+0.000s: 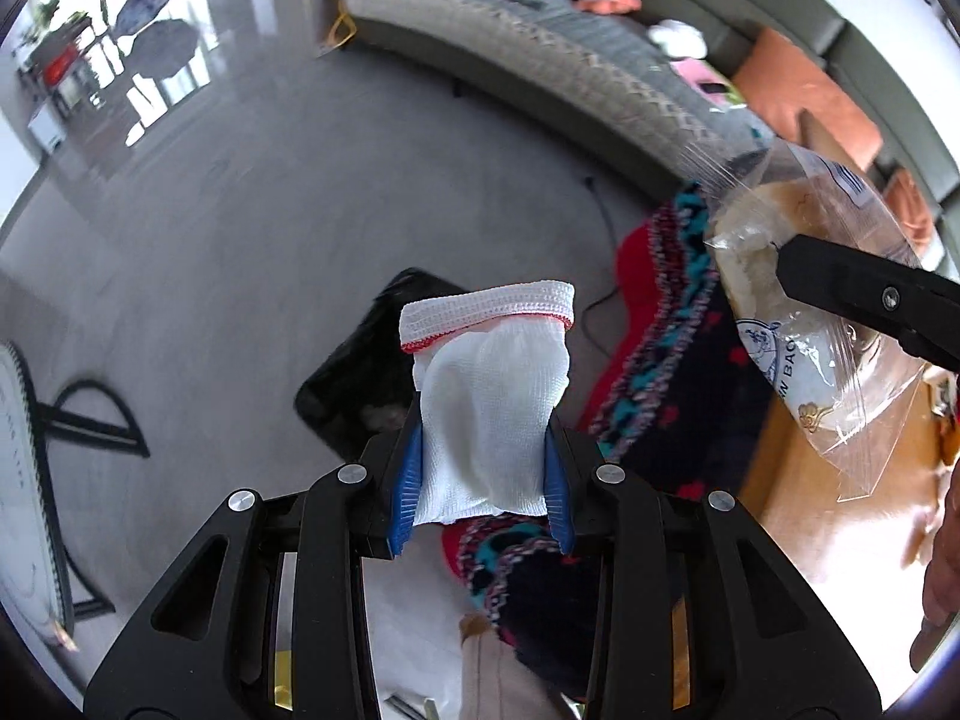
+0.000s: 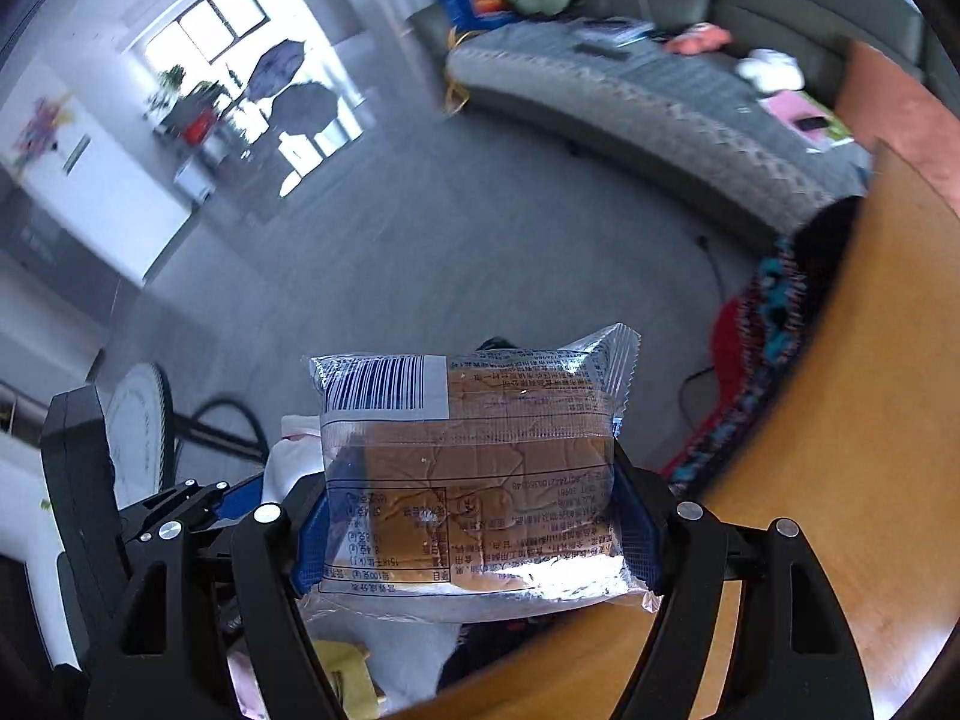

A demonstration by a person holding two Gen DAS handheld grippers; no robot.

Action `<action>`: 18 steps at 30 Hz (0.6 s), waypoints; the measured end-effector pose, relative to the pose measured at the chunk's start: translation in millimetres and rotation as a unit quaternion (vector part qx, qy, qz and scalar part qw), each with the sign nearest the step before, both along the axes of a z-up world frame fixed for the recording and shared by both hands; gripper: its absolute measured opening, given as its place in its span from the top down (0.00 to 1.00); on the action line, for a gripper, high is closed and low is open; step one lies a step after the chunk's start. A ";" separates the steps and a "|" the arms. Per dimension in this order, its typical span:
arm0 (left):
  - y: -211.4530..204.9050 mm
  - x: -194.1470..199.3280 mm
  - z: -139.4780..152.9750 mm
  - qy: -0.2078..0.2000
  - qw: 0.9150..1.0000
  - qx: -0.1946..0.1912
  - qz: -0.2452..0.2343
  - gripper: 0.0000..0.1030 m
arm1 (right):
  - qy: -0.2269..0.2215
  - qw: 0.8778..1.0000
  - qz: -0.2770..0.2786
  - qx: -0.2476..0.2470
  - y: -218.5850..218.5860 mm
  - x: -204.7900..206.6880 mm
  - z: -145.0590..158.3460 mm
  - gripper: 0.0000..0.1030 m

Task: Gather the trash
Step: 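Carry the glove and bread bag to the black bin and release both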

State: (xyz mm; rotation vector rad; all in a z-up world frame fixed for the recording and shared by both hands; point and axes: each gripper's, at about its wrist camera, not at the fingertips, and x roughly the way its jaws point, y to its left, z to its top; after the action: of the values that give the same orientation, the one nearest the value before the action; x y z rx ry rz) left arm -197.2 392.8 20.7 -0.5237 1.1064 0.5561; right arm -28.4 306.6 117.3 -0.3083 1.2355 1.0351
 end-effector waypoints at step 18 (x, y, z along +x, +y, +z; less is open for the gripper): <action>25.2 -26.8 -26.5 0.045 0.997 -0.016 0.064 0.06 | 0.010 1.000 0.017 -0.015 46.5 -9.9 -15.0 0.18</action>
State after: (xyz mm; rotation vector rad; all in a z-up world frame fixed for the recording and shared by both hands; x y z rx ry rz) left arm -224.0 417.9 -5.8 -0.6045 1.1753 0.6800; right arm -38.3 353.1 102.3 -0.3446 1.2686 1.0519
